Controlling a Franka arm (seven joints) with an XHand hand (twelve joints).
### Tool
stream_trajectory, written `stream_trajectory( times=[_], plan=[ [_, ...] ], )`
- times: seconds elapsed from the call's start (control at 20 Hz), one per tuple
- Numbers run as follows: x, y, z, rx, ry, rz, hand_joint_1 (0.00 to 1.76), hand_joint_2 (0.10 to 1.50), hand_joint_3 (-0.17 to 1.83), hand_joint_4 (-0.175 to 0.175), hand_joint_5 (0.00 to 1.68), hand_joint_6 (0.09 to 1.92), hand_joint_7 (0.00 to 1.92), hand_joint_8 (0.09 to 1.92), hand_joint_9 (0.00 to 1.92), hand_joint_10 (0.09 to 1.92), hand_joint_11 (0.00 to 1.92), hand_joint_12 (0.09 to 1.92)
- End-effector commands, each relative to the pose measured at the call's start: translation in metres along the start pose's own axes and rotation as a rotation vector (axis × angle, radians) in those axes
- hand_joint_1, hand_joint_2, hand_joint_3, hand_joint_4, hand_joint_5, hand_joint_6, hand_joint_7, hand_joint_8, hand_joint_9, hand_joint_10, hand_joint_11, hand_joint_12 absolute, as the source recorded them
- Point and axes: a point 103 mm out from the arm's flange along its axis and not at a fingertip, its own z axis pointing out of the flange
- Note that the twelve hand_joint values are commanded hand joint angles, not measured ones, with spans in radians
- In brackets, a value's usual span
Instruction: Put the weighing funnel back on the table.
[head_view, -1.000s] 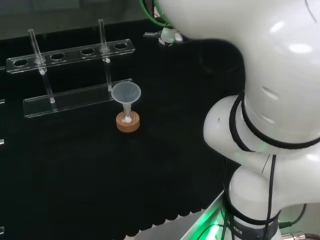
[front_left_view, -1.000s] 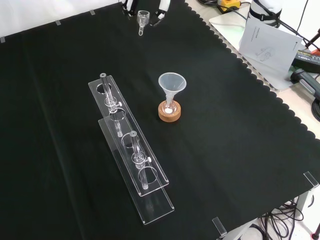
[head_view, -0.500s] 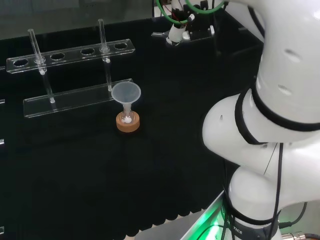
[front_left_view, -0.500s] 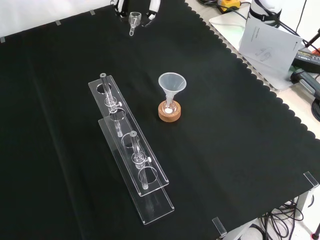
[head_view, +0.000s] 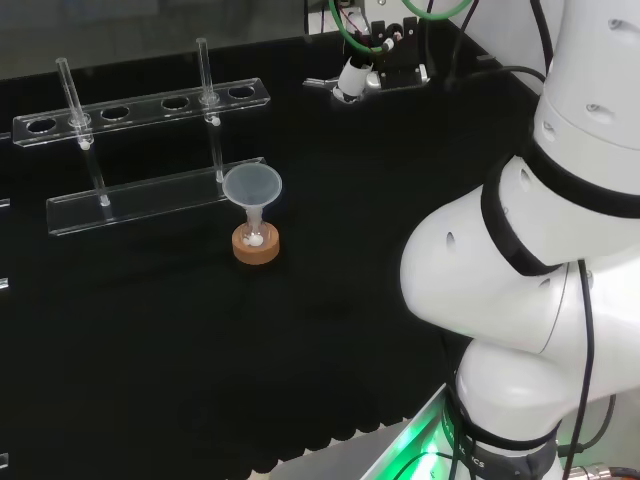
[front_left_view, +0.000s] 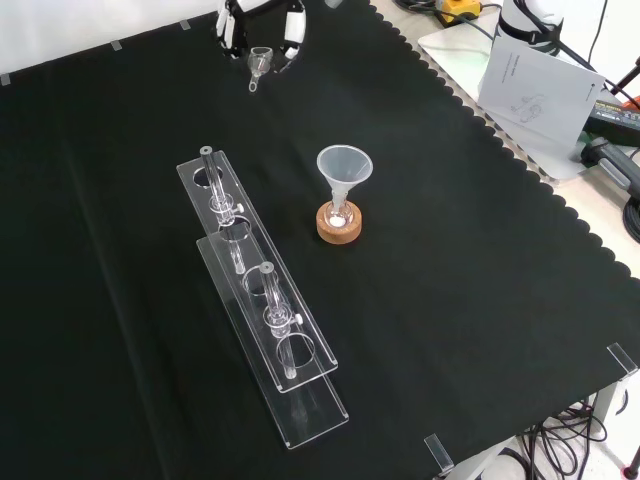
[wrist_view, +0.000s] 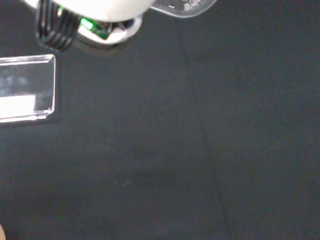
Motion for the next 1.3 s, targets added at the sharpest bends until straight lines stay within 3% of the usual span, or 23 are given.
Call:
stream_trajectory(
  times=[0.05, 0.75, 1.3],
  plan=[
    [-0.031, 0.082, 0.032, 0.054, -0.079, 0.03, 1.13, 0.67, 0.6, 0.175, 1.31, 0.58, 0.77, 0.61, 1.12, 0.19, 0.87, 0.99],
    [-0.033, 0.121, 0.072, 0.11, -0.107, 0.0, 1.13, 0.67, 0.6, 0.175, 1.31, 0.58, 0.77, 0.61, 1.12, 0.18, 0.86, 0.99],
    [-0.021, 0.132, 0.103, 0.099, -0.144, -0.03, 1.13, 0.67, 0.6, 0.175, 1.31, 0.58, 0.76, 0.61, 1.11, 0.18, 0.84, 0.99]
  ],
)
